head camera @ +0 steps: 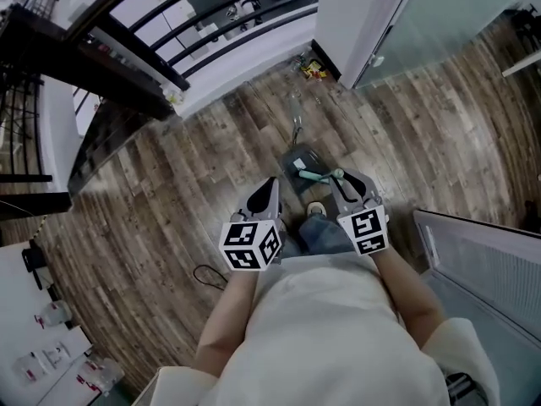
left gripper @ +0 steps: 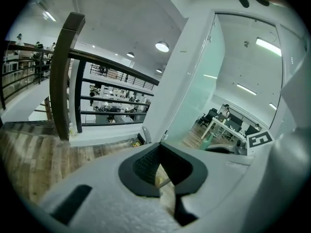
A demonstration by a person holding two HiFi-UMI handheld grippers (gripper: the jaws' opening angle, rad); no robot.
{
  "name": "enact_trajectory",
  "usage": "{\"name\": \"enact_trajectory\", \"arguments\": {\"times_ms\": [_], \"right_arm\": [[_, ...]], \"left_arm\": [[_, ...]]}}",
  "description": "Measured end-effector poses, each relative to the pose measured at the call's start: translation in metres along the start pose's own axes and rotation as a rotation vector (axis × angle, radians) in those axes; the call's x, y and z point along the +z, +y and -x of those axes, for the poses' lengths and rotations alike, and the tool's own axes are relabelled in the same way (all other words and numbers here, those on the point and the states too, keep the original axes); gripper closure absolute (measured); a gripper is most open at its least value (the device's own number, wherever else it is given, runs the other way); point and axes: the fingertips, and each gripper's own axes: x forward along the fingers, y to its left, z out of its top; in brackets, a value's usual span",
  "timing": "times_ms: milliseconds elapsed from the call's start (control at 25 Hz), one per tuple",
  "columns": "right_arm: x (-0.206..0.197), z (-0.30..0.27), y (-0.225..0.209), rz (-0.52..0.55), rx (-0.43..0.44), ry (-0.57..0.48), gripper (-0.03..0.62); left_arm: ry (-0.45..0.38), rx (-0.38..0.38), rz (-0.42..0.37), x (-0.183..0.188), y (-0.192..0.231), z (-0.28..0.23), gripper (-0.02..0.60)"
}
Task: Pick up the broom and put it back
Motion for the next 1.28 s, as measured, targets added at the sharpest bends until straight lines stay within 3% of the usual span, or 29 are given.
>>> {"name": "enact_trajectory", "arguments": {"times_ms": [640, 1280], "right_arm": [[-0.043, -0.044, -0.006, 0.089, 0.126, 0.11, 0.5], [-0.061, -0.094, 0.002, 0.179, 0.197, 0.154, 0.5]], "left_arm": [[-0.038, 0.164, 0.093, -0.018, 0.016, -0.002, 0.577], [-0.036, 0.256, 0.143, -0.039, 0.022, -0.003, 0.577]]}}
